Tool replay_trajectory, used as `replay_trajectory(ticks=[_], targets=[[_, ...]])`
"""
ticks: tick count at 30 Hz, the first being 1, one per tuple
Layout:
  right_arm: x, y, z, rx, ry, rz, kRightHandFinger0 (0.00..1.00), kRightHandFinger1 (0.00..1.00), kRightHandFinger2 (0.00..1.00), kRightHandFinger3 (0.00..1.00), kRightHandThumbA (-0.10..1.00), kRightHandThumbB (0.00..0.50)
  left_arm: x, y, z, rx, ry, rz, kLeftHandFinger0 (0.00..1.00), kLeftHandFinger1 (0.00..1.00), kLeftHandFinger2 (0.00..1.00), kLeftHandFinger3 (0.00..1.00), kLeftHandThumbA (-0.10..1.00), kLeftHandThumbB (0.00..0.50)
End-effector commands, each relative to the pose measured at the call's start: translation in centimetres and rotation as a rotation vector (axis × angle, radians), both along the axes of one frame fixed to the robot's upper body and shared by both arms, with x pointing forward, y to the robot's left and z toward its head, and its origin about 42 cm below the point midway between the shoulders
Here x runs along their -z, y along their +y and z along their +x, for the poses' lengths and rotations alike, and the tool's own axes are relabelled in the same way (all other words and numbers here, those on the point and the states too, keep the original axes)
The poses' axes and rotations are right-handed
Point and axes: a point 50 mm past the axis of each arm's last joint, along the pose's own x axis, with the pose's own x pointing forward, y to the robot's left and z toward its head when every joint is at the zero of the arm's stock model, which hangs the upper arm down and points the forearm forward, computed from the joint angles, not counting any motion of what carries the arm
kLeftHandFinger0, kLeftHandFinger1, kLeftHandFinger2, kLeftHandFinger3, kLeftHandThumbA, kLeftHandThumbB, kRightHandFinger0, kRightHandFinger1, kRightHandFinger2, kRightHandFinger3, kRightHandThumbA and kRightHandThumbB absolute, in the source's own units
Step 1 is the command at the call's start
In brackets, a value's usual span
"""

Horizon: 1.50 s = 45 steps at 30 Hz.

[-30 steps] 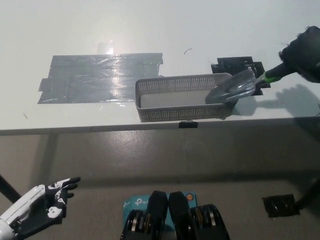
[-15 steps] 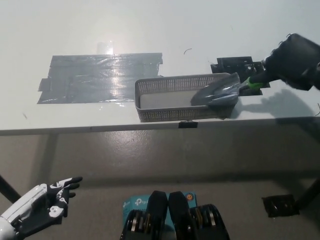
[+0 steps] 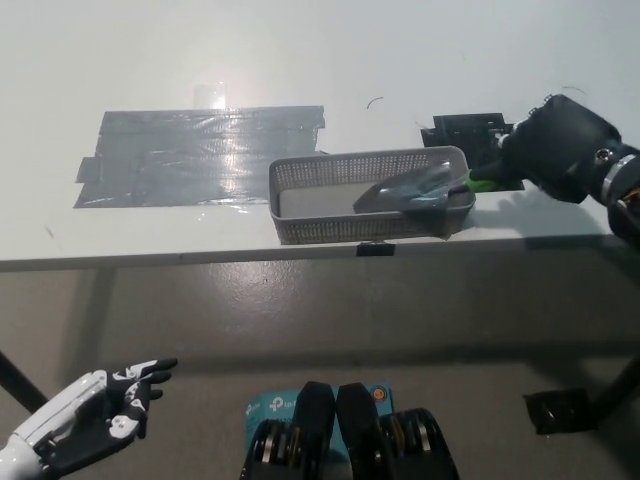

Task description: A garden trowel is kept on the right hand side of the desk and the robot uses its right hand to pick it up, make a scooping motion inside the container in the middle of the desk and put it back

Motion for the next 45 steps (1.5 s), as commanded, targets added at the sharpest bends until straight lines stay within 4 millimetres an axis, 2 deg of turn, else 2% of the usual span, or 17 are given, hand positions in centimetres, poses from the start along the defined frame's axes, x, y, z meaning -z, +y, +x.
replay_trajectory(ticks=[1,5,8,11,20,24,26,29,32,33,34,37,39,40,41,43,45], targets=[[-0.2,1.5,0.7,0.011,-0.053,0.022,0.00,0.03,0.40,0.53,-0.09,0.000,-1.4,0.1,0.1,0.031,-0.023,0.030,1.00,1.00,1.00,1.00,0.77,0.169],[0.7,2.1,1.2,0.022,-0.054,0.056,0.00,0.00,0.35,0.55,-0.05,0.000,-1.4,-0.1,0.1,0.033,-0.010,0.030,1.00,1.00,1.00,1.00,0.77,0.169],[1.6,3.0,1.9,0.040,-0.046,0.088,0.00,0.00,0.34,0.41,-0.10,0.000,-1.3,-0.2,0.2,0.040,-0.008,0.029,1.00,1.00,1.00,1.00,0.77,0.163],[2.5,3.8,2.2,0.048,-0.049,0.131,0.00,0.00,0.32,0.41,-0.10,0.000,-1.2,-0.4,0.3,0.046,-0.007,0.034,1.00,1.00,1.00,1.00,0.76,0.159],[4.3,5.7,2.7,0.061,-0.037,0.208,0.00,0.03,0.43,0.25,-0.09,0.000,-1.0,-1.0,0.5,0.052,0.013,0.018,1.00,1.00,1.00,1.00,0.73,0.163],[3.9,5.1,2.7,0.065,-0.038,0.230,0.00,0.04,0.45,0.29,-0.10,0.000,-0.9,-0.8,0.5,0.057,0.015,0.018,1.00,1.00,1.00,1.00,0.73,0.162],[3.6,4.5,2.7,0.088,-0.038,0.243,0.00,0.03,0.43,0.18,-0.10,0.000,-0.8,-0.8,0.4,0.056,0.012,0.020,1.00,1.00,1.00,1.00,0.73,0.161],[2.9,3.7,2.9,0.113,-0.039,0.296,0.00,0.10,0.47,0.18,-0.10,0.000,-0.6,-0.6,0.3,0.047,0.016,0.019,1.00,1.00,1.00,1.00,0.74,0.154],[1.3,2.3,3.0,0.131,-0.059,0.374,0.00,0.09,0.45,0.08,-0.10,0.077,-0.6,-0.5,0.3,0.045,0.013,0.030,1.00,1.00,1.00,1.00,0.75,0.148],[1.0,2.2,3.0,0.131,-0.065,0.378,0.00,0.11,0.46,0.08,-0.10,0.053,-0.6,-0.5,0.3,0.044,0.015,0.032,1.00,1.00,1.00,1.00,0.75,0.148],[0.5,1.9,3.0,0.121,-0.075,0.407,0.00,0.13,0.48,0.18,-0.10,0.002,-0.5,-0.5,0.3,0.044,0.013,0.034,1.00,1.00,1.00,1.00,0.76,0.159],[-0.6,1.5,2.7,0.023,-0.145,0.494,0.00,0.06,0.42,0.03,-0.10,0.003,-0.4,-0.5,0.2,0.040,0.022,0.024,1.00,1.00,1.00,1.00,0.75,0.152],[-1.6,1.2,2.2,-0.101,-0.219,0.594,0.00,0.05,0.42,0.00,-0.10,0.089,-0.3,-0.6,0.2,0.043,0.025,0.018,1.00,1.00,1.00,1.00,0.75,0.148],[-2.0,1.1,2.1,-0.145,-0.257,0.615,0.00,0.05,0.43,0.01,-0.10,0.170,-0.3,-0.6,0.2,0.044,0.025,0.021,1.00,1.00,1.00,1.00,0.75,0.144],[-2.1,1.1,2.1,-0.162,-0.271,0.621,0.00,0.04,0.44,0.03,-0.10,0.194,-0.3,-0.6,0.2,0.044,0.024,0.023,1.00,1.00,1.00,1.00,0.75,0.144],[-2.6,1.6,1.7,-0.236,-0.343,0.650,0.00,0.13,0.58,0.31,-0.10,0.216,0.0,-0.6,0.0,0.043,0.032,0.035,1.00,1.00,1.00,1.00,0.76,0.155],[-3.3,2.1,1.5,-0.284,-0.400,0.742,0.00,0.14,0.54,0.46,-0.10,0.285,0.0,-0.6,0.1,0.051,0.028,0.031,1.00,1.00,1.00,1.00,0.76,0.148]])
